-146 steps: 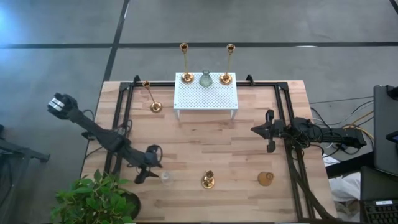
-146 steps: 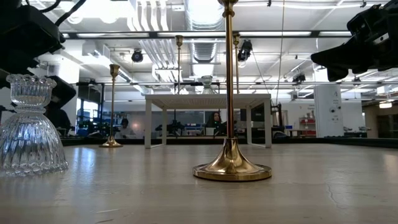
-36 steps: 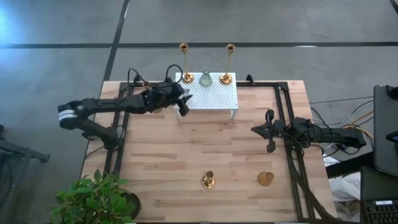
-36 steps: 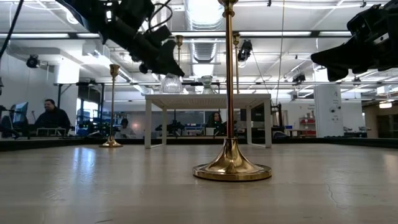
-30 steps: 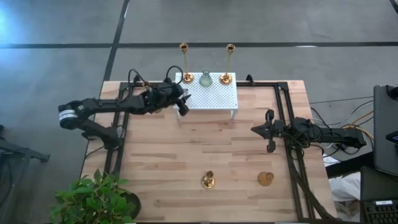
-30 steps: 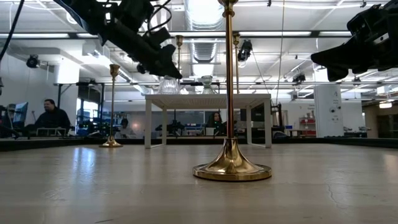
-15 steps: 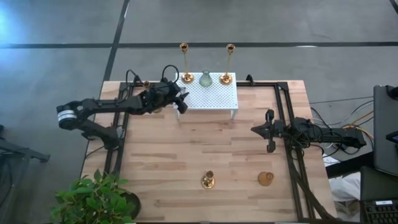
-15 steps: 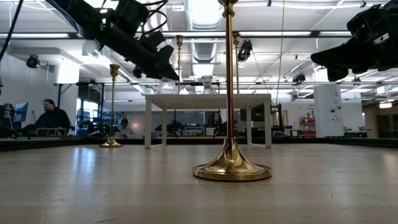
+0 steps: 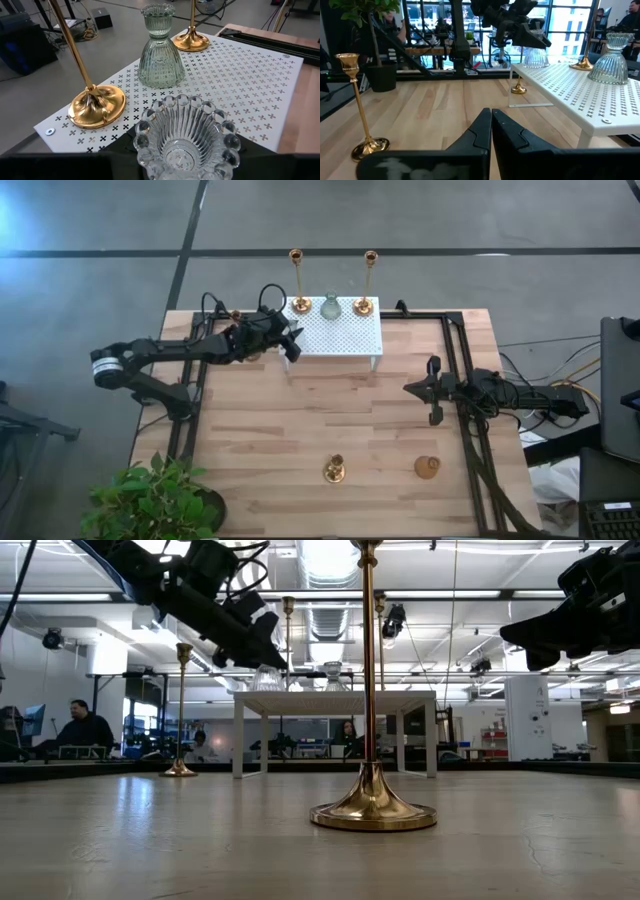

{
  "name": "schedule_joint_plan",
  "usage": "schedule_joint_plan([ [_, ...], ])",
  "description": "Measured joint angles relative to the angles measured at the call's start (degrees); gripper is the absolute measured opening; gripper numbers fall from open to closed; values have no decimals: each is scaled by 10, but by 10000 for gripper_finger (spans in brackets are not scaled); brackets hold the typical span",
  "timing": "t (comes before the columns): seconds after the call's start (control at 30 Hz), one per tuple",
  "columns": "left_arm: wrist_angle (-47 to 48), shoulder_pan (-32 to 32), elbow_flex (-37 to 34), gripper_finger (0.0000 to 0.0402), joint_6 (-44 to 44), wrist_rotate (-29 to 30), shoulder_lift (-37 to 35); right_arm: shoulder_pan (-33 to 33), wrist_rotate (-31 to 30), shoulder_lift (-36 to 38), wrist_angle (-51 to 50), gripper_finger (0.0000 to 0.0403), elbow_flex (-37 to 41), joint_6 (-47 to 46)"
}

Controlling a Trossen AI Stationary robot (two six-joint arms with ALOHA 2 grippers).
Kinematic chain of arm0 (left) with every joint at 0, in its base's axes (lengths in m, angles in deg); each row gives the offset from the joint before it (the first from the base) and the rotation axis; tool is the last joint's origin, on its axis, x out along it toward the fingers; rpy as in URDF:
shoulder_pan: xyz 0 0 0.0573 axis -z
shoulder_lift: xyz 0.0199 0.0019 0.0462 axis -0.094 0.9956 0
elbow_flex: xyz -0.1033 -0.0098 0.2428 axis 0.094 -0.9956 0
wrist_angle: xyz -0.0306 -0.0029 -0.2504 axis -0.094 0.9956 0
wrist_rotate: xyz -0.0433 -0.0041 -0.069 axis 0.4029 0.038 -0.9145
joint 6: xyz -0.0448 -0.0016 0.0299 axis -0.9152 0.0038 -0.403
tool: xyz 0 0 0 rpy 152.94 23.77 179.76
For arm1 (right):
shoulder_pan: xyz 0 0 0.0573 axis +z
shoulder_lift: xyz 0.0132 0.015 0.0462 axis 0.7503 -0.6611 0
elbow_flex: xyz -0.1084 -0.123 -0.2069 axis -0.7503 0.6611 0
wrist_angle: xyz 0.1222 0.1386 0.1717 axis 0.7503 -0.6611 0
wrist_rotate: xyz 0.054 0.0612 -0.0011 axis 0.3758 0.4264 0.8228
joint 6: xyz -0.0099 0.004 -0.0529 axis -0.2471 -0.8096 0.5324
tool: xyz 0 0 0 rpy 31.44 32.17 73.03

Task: Pick & Place candle stick holders
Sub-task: Put the white glass candle holder on the shelf

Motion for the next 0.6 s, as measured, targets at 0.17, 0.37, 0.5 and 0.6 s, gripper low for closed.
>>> schedule_joint_plan([
  [0.17,7,0,-1,173,5,-1,0,0,0,0,0,8,0,0],
  [0.37,4,-3,-1,197,9,-1,0,0,0,0,0,8,0,1],
  [0.5,2,-3,2,205,9,0,0,0,0,0,0,8,0,0],
  [0.6,-2,-3,8,214,9,0,0,0,0,0,0,8,0,0],
])
